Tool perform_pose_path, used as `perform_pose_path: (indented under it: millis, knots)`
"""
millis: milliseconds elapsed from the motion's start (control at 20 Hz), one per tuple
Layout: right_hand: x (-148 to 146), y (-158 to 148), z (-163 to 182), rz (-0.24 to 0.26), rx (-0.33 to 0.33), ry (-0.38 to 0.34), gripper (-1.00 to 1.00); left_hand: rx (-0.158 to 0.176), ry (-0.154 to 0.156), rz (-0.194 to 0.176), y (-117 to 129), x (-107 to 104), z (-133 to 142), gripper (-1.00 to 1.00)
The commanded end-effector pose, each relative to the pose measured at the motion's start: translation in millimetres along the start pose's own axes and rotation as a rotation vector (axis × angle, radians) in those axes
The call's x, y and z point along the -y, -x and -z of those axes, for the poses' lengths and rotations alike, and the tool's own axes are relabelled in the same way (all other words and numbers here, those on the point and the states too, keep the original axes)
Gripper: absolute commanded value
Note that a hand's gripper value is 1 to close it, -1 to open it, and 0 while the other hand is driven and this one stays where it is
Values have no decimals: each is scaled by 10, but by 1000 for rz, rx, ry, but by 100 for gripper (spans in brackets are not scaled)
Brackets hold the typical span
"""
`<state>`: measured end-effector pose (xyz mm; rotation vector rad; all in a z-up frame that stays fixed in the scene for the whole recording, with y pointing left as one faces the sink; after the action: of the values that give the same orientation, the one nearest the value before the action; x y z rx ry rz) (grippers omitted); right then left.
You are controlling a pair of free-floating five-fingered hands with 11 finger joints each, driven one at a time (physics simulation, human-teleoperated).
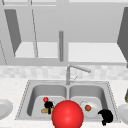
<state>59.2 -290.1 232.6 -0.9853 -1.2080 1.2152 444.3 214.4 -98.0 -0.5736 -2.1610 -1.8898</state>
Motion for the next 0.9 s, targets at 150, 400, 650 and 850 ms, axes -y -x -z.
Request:
perform_pose_path:
  millis: [150, 400, 650, 850]
  knots:
    - [0, 0, 0, 0, 0, 0, 0, 20, 29, 44, -57, 31, 44, 100]
    - [0, 0, 0, 0, 0, 0, 0, 34, 22, 44, -45, -208, 47, 100]
    - [0, 0, 0, 0, 0, 0, 0, 35, 28, 41, -130, -488, 86, 100]
    - [0, 0, 0, 0, 0, 0, 0, 39, 18, 25, -255, -741, 83, 100]
